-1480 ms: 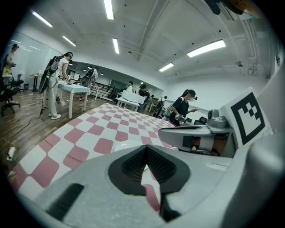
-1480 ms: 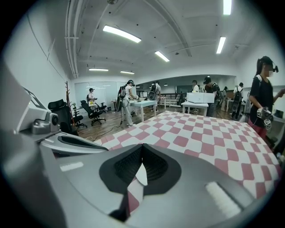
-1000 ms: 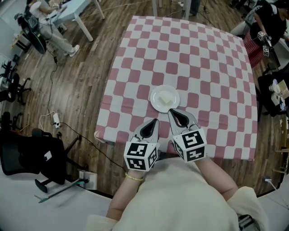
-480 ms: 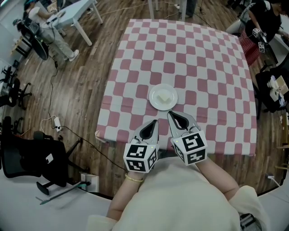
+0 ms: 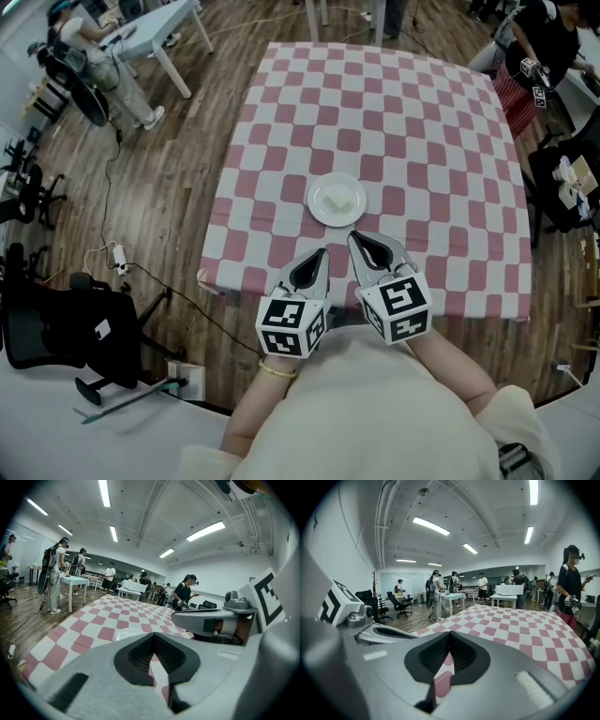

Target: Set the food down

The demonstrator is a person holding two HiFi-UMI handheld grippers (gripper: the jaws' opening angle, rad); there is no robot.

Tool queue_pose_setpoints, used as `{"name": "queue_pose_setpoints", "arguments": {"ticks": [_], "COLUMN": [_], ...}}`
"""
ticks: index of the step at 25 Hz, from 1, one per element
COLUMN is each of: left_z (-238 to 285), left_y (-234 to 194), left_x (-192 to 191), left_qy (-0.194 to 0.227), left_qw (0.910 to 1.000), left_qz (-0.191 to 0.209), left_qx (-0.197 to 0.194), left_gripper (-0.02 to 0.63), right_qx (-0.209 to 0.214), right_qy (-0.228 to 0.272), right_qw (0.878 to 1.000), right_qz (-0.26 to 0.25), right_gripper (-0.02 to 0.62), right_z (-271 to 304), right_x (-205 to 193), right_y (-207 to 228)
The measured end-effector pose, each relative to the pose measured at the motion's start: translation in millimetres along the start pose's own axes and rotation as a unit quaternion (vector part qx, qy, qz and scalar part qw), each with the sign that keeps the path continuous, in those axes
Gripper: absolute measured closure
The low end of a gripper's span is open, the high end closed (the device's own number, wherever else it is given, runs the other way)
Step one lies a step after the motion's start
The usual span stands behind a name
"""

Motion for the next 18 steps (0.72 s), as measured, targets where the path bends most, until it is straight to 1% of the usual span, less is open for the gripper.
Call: {"name": "queue_pose_setpoints", "arguments": {"ticks": [18], "left_z": [-0.5], "left_y": [-1.2], "left_x": [-0.8], "left_qy": [0.003], "left_qw": [1.0], "left_qz": [-0.002], "left_qx": [0.004], "left_gripper": [0.606], "right_qx": [0.006], "right_qy": [0.007], "right_qw": [1.0], "right_qz": [0.005], "right_gripper": [0.595], "right_z": [-0.7], "right_x": [0.6], "right_y": [-0.5]}}
Point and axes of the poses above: the fingertips, and each gripper's own axes: z forward along the fingers, y to its right, x out of its top, the point moved 6 cm from there along -z, backward along the fingers, and after that the axes turned 12 degrees about -x, right-handed, at the moved point
